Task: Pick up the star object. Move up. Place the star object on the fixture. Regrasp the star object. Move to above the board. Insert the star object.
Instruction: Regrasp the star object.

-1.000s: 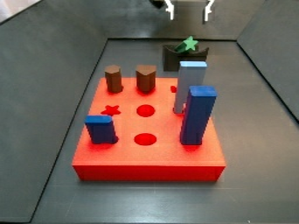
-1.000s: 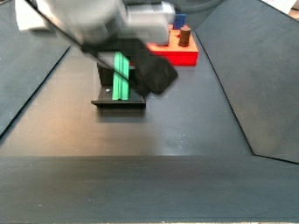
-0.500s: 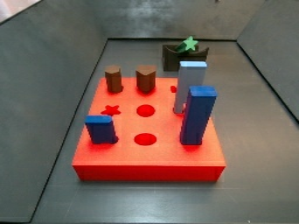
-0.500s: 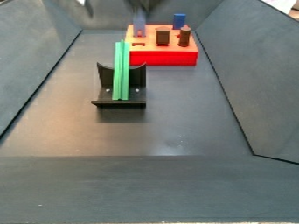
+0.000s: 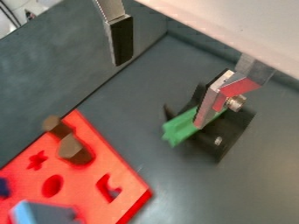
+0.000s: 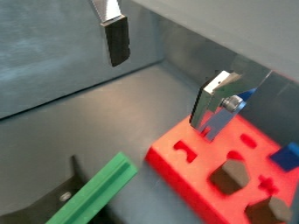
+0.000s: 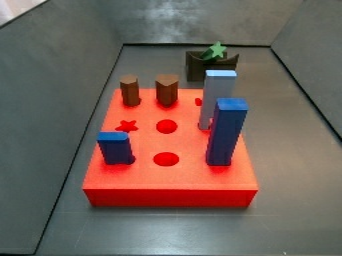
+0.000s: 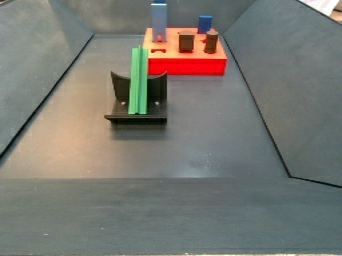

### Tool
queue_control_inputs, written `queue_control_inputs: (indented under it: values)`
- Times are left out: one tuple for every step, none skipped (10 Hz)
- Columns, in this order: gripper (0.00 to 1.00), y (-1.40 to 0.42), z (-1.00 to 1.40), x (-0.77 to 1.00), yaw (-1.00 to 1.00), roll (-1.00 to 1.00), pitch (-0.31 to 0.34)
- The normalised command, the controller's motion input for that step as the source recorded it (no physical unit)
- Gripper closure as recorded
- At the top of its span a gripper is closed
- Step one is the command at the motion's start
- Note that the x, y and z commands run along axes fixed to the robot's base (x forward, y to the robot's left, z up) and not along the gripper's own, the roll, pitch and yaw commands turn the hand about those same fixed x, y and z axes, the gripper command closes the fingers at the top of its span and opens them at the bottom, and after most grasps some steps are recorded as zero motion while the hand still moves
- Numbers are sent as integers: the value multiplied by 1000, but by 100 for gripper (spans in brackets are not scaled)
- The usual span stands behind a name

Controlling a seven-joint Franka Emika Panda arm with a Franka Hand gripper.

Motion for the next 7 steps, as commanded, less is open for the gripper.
queue_control_inputs:
  values:
    - [0,-35,33,-30,26,1000,1]
    - [0,-41,14,-20,26,1000,-3]
    - [0,-30,19,-10,28,1000,-8]
    - [0,-23,16,-7,29,1000,-9]
    - [0,-21,15,-7,30,1000,-8]
    - [0,-17,11,-6,32,1000,-1]
    - [0,-20,10,3,33,1000,4]
